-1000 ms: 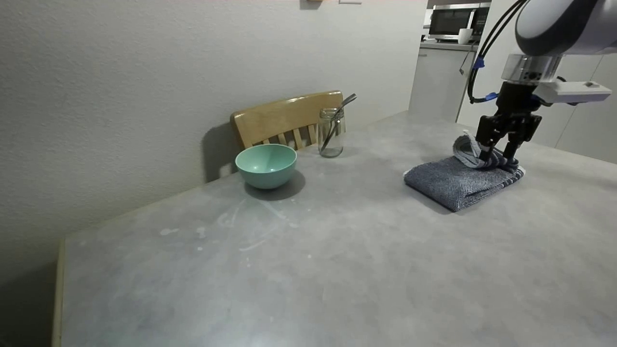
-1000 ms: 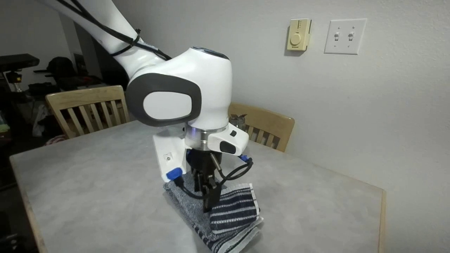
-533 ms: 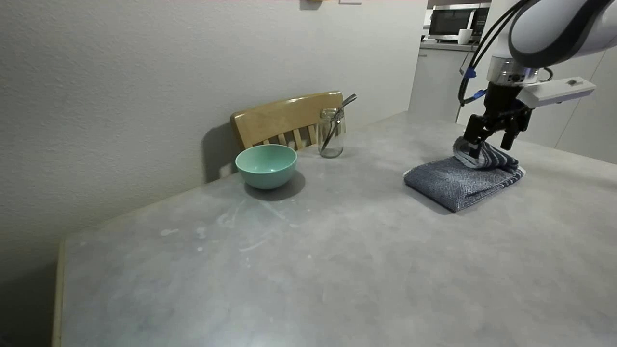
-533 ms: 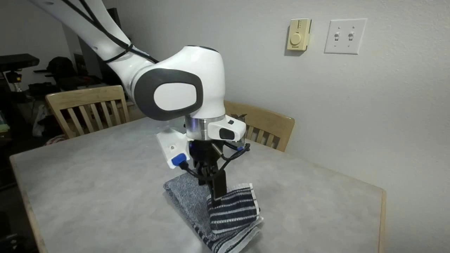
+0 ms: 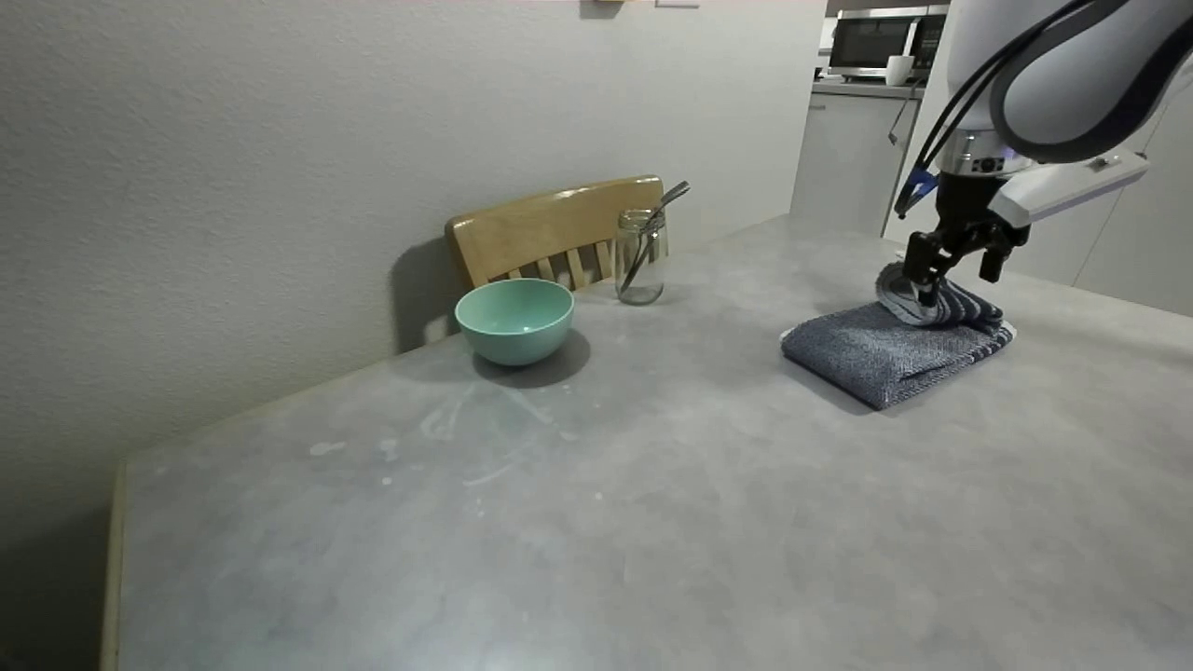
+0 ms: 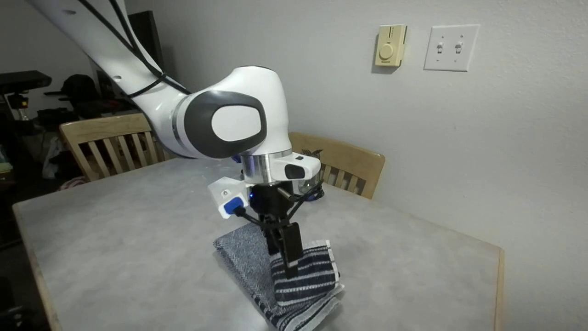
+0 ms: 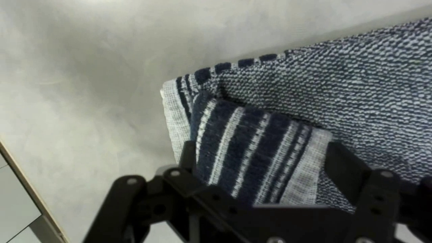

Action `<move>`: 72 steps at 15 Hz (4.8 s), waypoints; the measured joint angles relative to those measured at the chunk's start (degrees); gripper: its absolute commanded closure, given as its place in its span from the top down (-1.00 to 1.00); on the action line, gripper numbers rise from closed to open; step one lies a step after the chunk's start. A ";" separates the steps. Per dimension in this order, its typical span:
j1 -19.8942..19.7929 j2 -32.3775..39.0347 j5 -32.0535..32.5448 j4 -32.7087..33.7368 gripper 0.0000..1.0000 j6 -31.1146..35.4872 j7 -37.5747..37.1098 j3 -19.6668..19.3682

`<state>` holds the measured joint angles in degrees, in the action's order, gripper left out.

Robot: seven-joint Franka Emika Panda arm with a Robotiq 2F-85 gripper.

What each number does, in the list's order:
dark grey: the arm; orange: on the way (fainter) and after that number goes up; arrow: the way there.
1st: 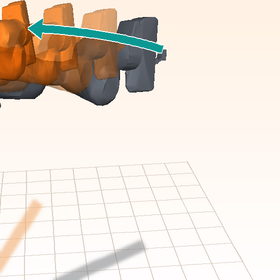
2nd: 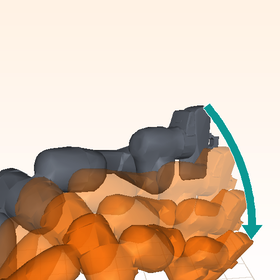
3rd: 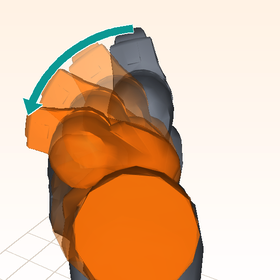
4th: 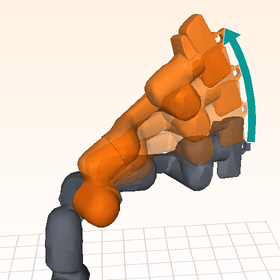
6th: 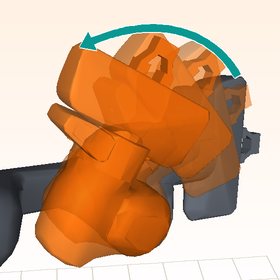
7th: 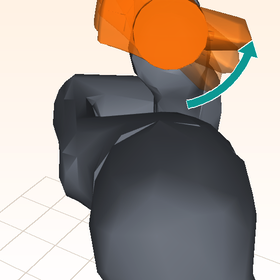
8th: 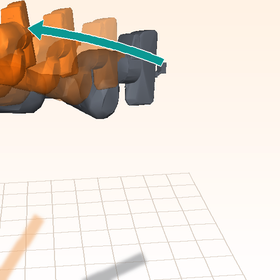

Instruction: Fold the grey towel in half

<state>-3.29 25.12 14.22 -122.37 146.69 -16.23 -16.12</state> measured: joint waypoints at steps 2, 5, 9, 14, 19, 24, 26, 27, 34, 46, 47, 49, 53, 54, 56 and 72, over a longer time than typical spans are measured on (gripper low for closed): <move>0.21 0.53 0.80 0.22 0.98 0.01 -1.05 -0.39; 0.41 1.19 0.89 0.66 1.00 0.02 -1.43 -0.57; 0.95 1.26 0.89 1.05 1.00 0.02 -1.45 -0.57; 1.63 1.36 0.89 1.50 1.00 -0.03 -1.46 -0.57; 1.65 2.21 0.89 1.67 1.00 -0.03 -1.46 -0.57; 1.65 3.18 0.89 1.80 0.48 -0.03 -1.48 -0.57; 1.64 3.39 0.89 1.98 0.44 -0.03 -1.48 -0.58; 1.64 3.54 0.89 2.11 0.29 -0.03 -1.48 -0.58; 1.64 3.79 0.89 2.55 -0.71 -0.03 -1.49 -0.61; -13.01 -1.72 -19.85 3.59 -0.44 -4.16 22.08 4.84; -15.79 -2.45 -24.12 3.60 -0.31 -5.46 26.02 5.85; -20.30 -3.34 -32.19 3.68 -0.02 -8.26 32.80 7.37; -23.62 -3.82 -41.80 4.54 0.56 -14.49 40.61 8.58; -23.51 -3.83 -42.19 4.80 0.68 -15.46 40.89 8.84; -22.57 -3.87 -42.13 5.27 0.95 -16.82 40.90 9.40; -5.55 -20.16 -14.01 6.14 1.00 -23.35 7.33 9.01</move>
<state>-8.84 4.97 0.21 -116.23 123.34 -8.90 -7.11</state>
